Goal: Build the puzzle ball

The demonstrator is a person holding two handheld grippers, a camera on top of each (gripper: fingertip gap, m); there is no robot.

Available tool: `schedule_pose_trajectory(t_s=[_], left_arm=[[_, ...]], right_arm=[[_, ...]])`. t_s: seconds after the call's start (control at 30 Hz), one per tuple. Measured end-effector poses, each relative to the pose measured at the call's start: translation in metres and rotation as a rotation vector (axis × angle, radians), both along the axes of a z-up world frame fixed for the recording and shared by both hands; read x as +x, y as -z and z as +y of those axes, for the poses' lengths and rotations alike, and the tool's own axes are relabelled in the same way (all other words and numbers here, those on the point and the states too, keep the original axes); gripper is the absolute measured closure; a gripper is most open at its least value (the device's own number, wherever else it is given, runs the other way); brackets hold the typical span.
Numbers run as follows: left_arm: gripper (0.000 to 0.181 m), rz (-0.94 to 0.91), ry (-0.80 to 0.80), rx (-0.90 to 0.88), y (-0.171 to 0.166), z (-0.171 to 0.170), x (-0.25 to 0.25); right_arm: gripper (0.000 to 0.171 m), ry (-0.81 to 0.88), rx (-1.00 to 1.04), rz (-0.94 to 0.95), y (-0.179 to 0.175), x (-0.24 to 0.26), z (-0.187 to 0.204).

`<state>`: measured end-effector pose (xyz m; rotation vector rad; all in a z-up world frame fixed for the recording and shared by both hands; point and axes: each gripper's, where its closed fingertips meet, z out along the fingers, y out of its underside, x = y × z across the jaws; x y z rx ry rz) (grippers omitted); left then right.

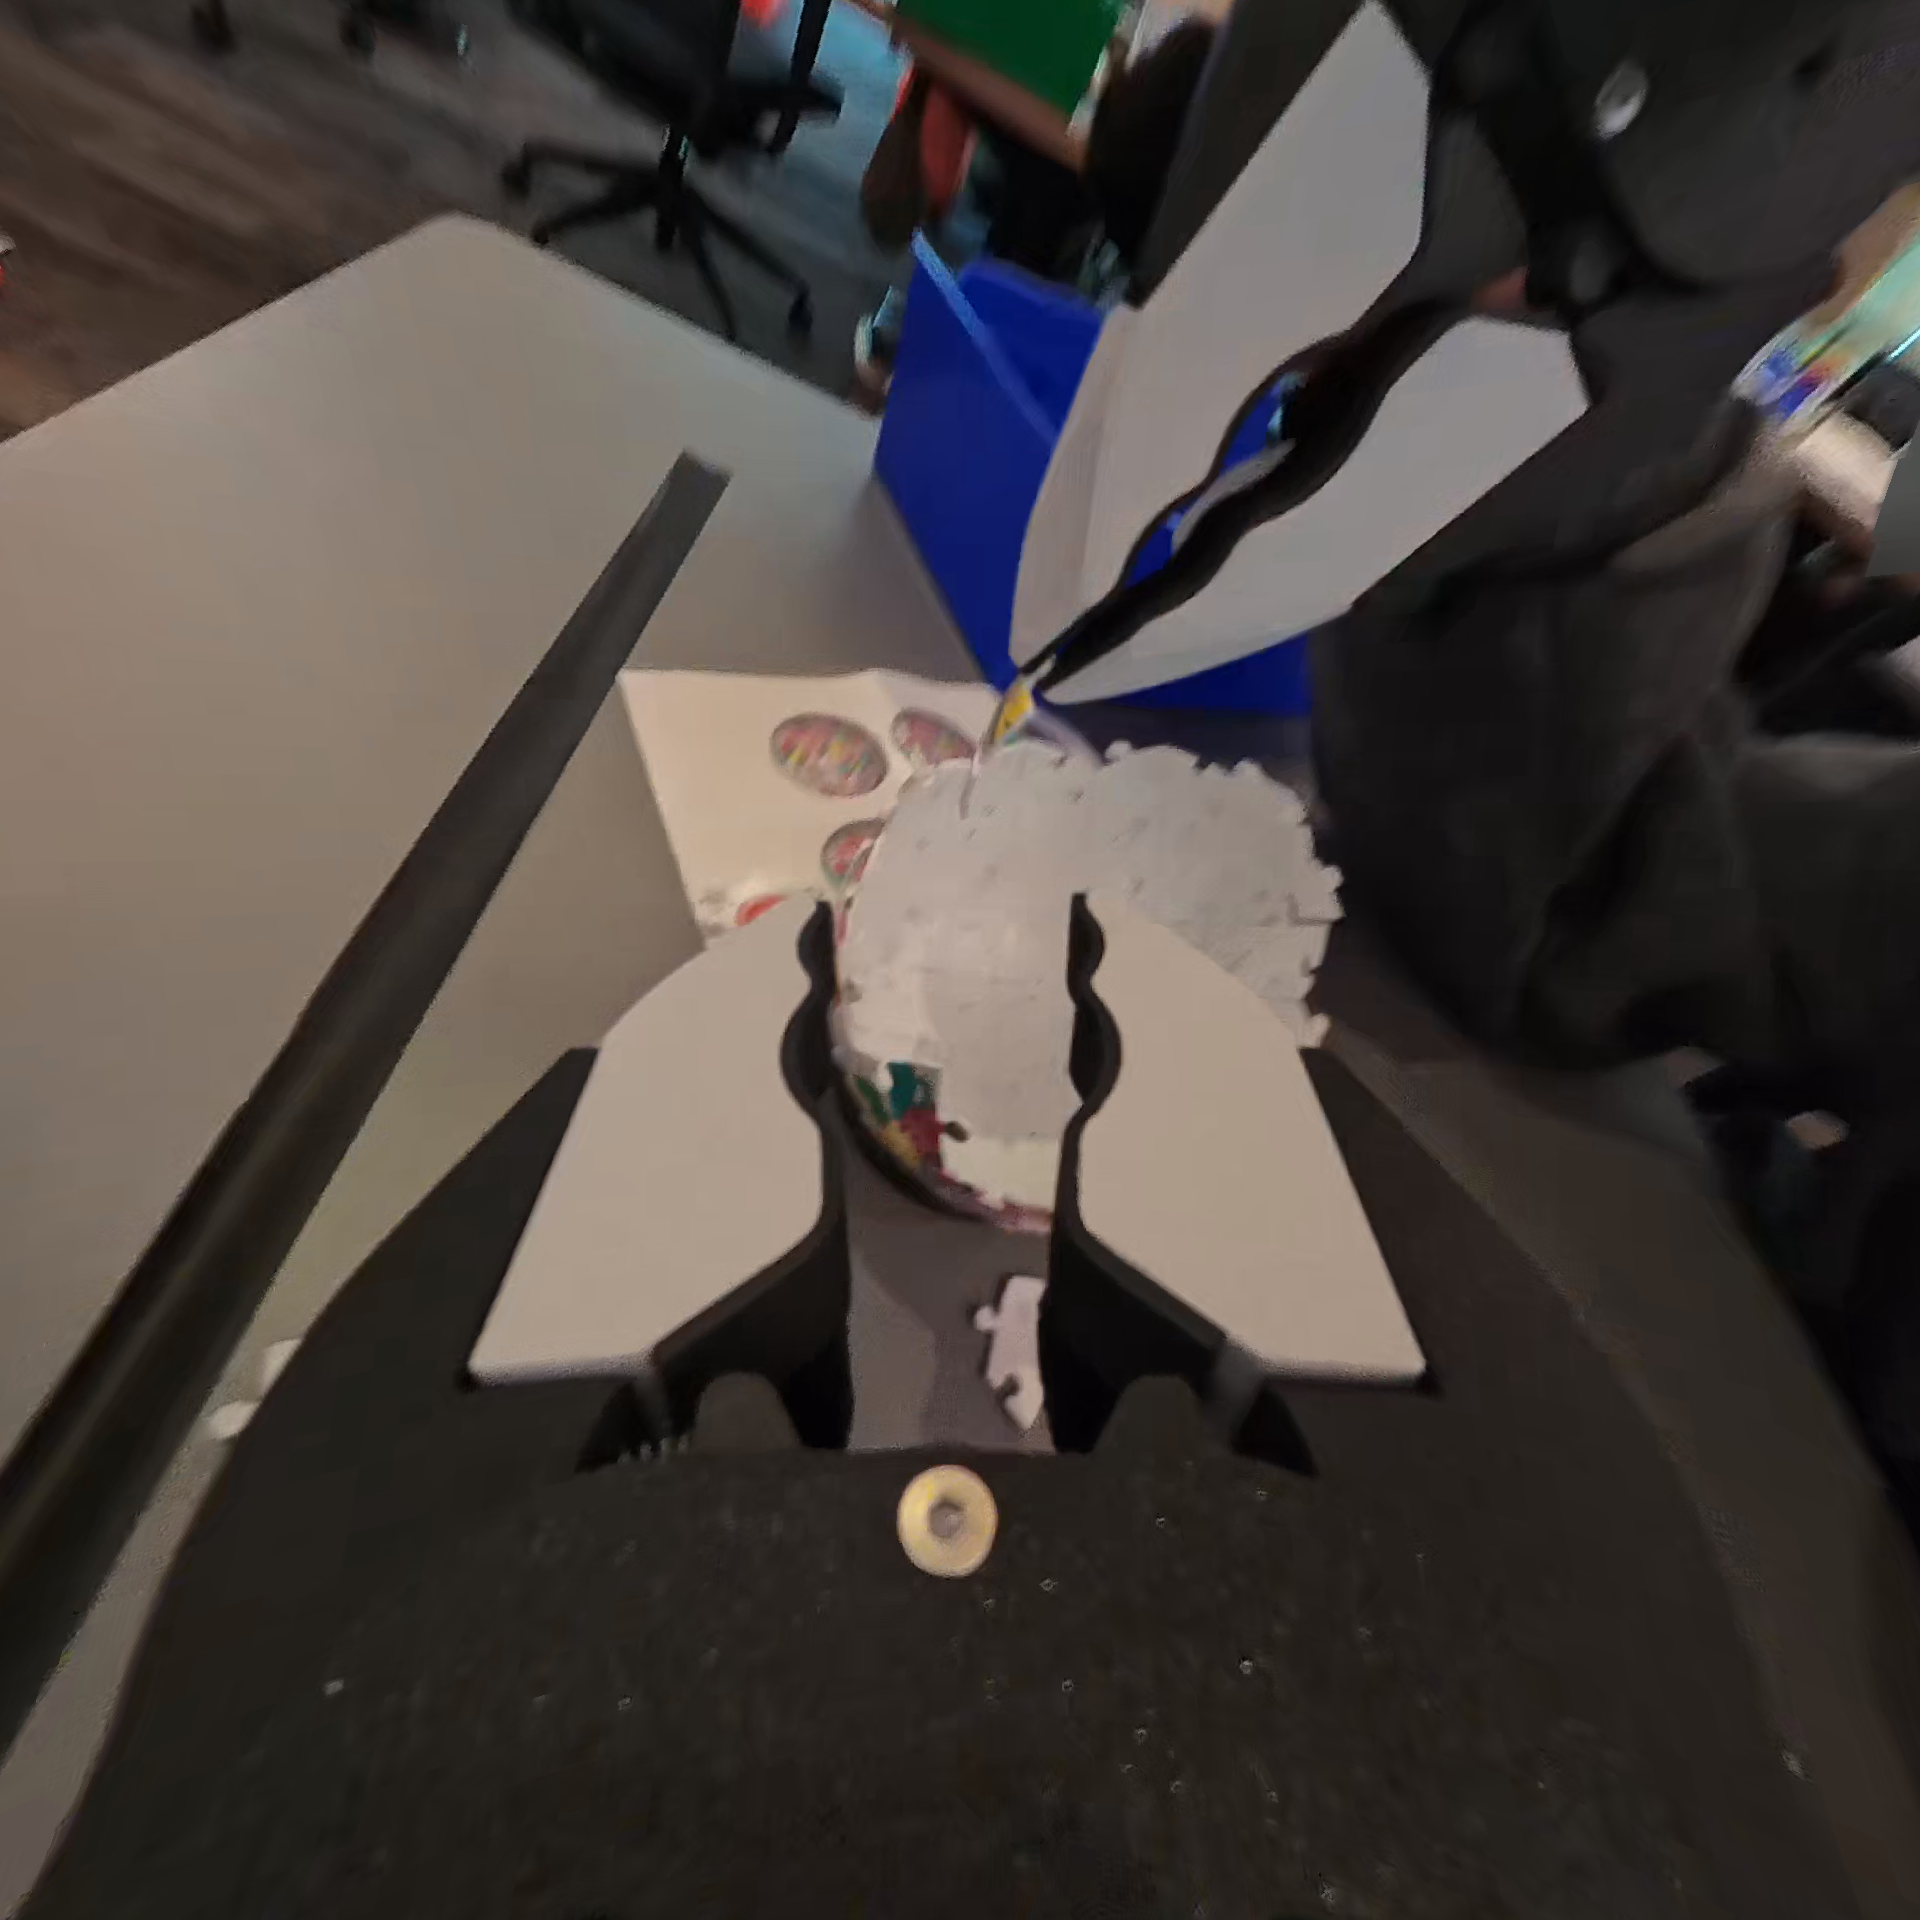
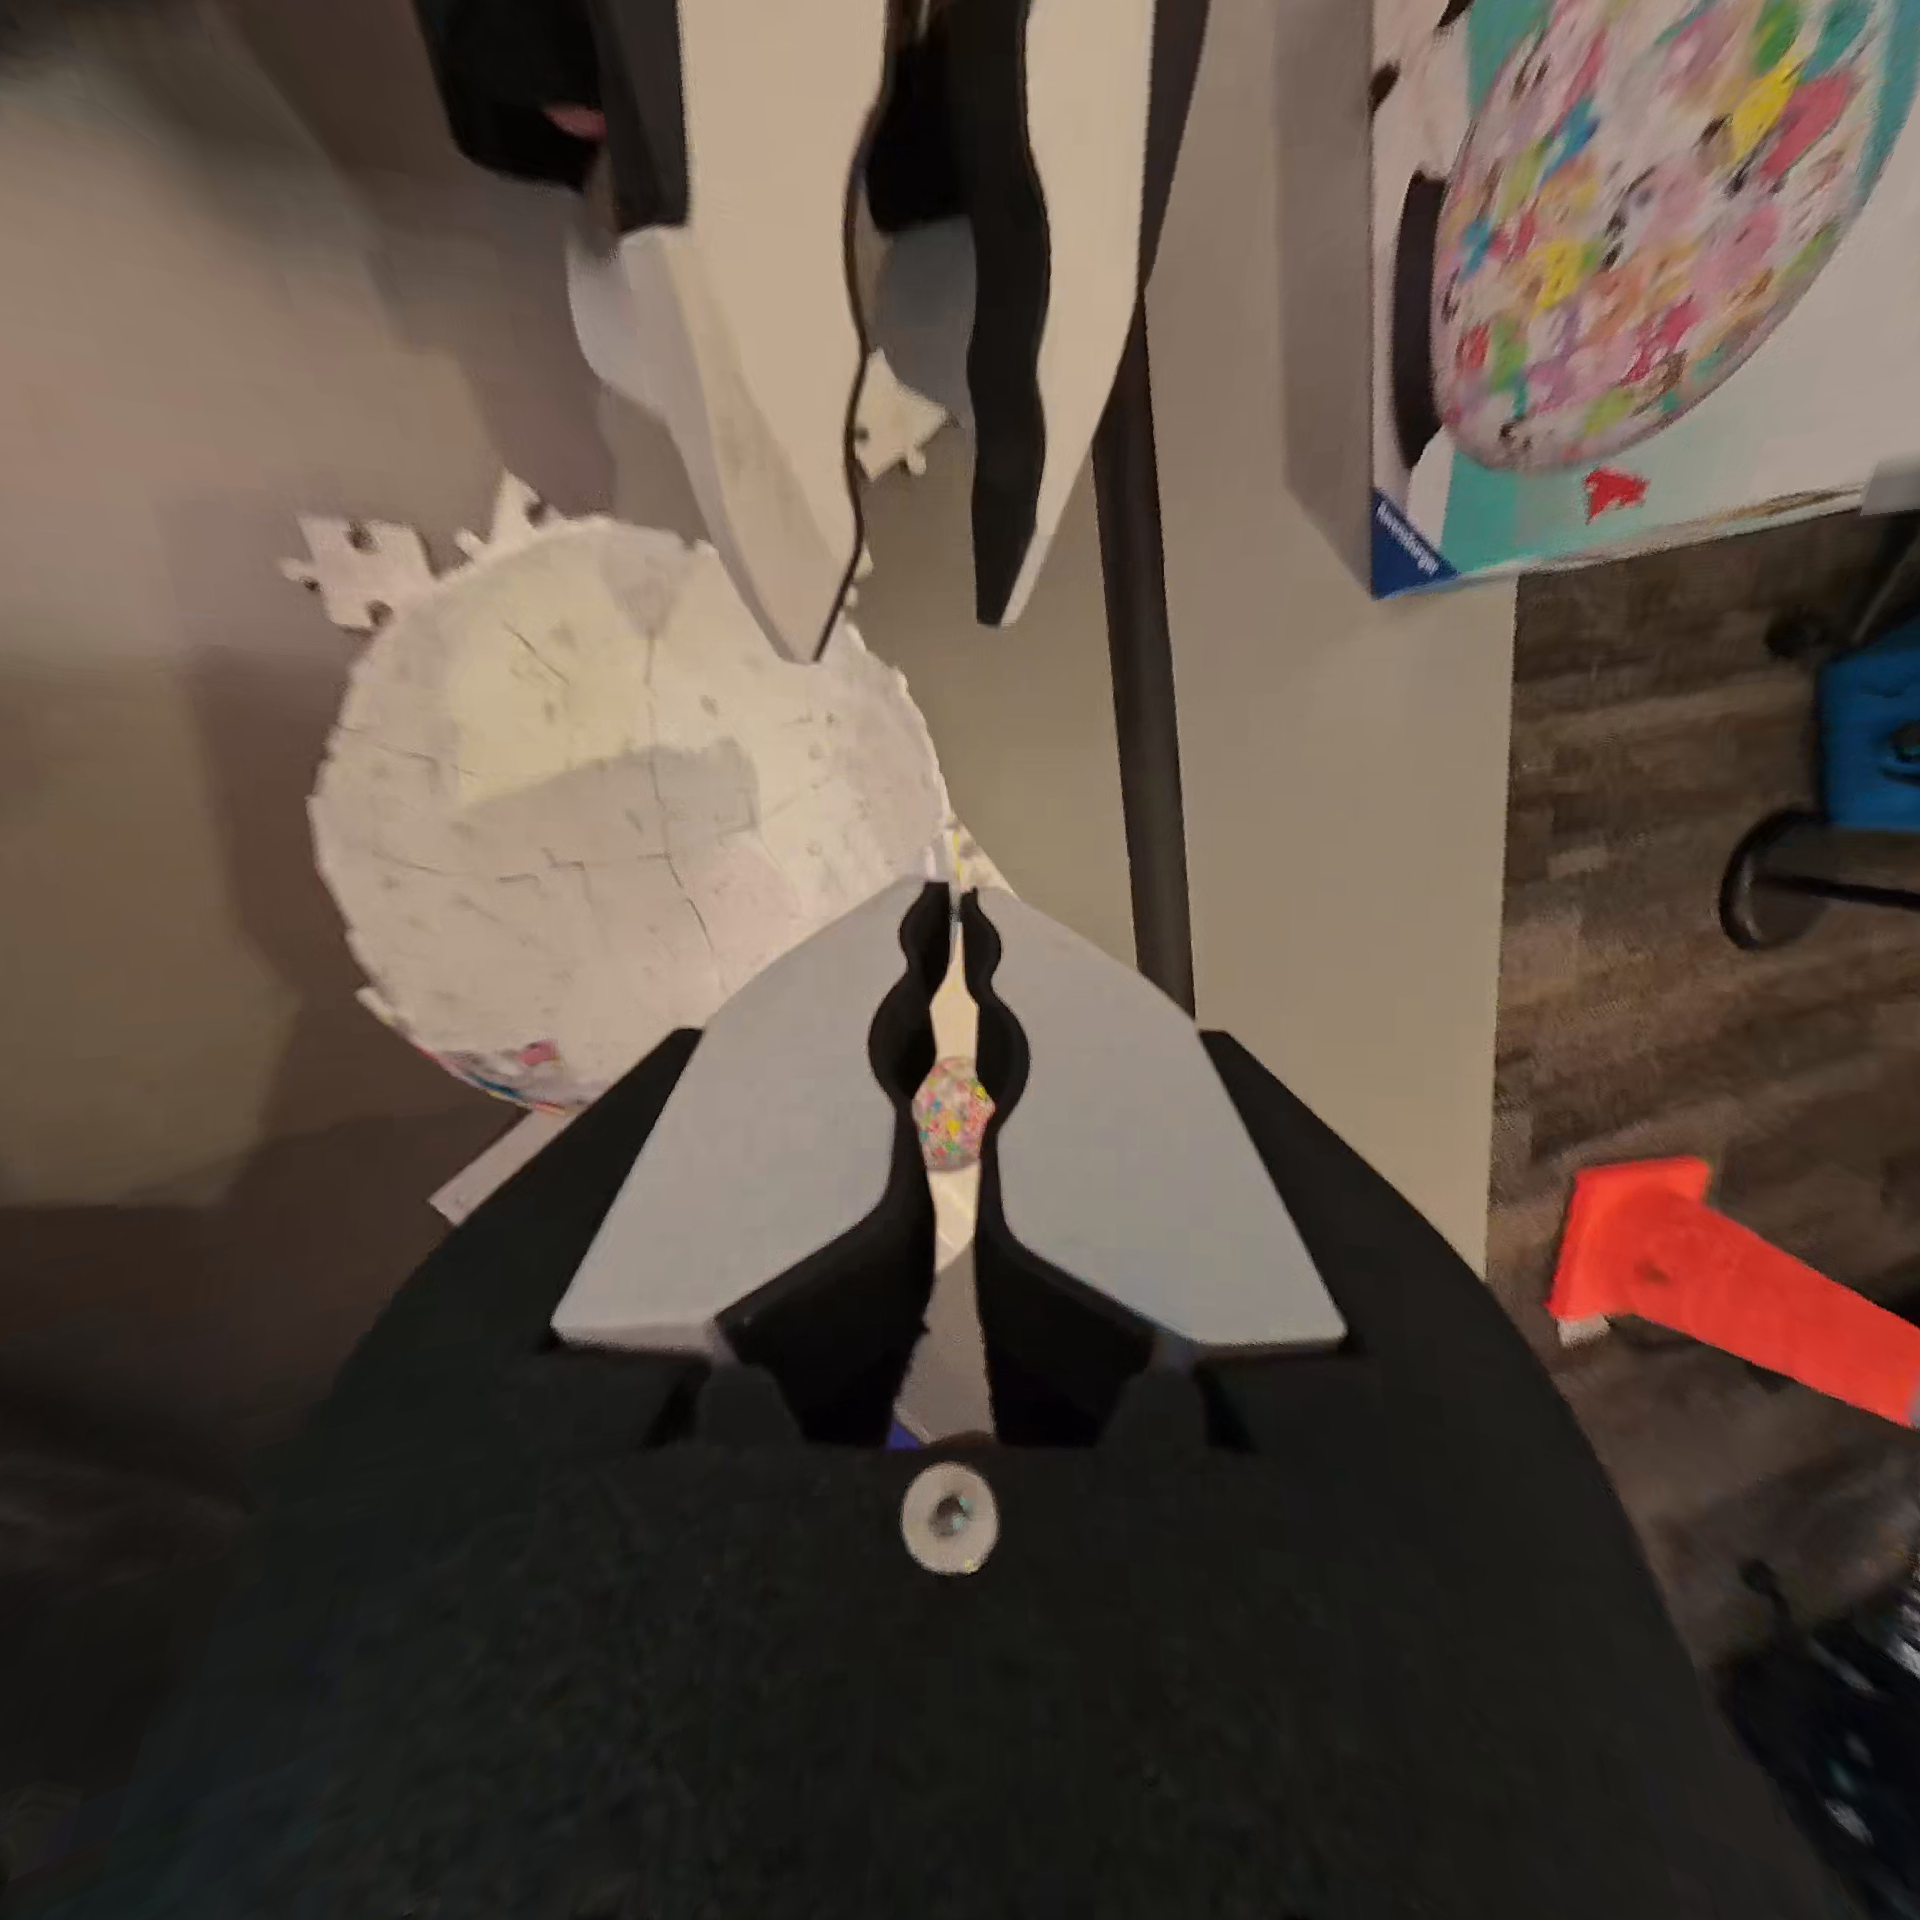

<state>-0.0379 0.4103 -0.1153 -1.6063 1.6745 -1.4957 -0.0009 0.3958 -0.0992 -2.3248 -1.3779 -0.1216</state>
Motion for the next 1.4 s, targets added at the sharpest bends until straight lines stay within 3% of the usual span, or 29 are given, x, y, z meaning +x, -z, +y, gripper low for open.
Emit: schedule_pose_trajectory(t_s=[0.17,0.4,1.4], left_arm=[[0.145,0.124,0.050,0.161,0.016,-0.004,0.014],[0.154,0.171,0.094,0.169,0.034,0.000,0.021],[0.163,0.185,0.108,0.216,0.033,-0.005,0.037]], right_arm=[[0.169,-0.024,-0.046,-0.071,0.017,-0.007,0.003],[0.169,-0.007,-0.073,-0.136,0.031,0.002,0.005],[0.169,0.027,-0.005,-0.230,0.043,0.017,0.009]])
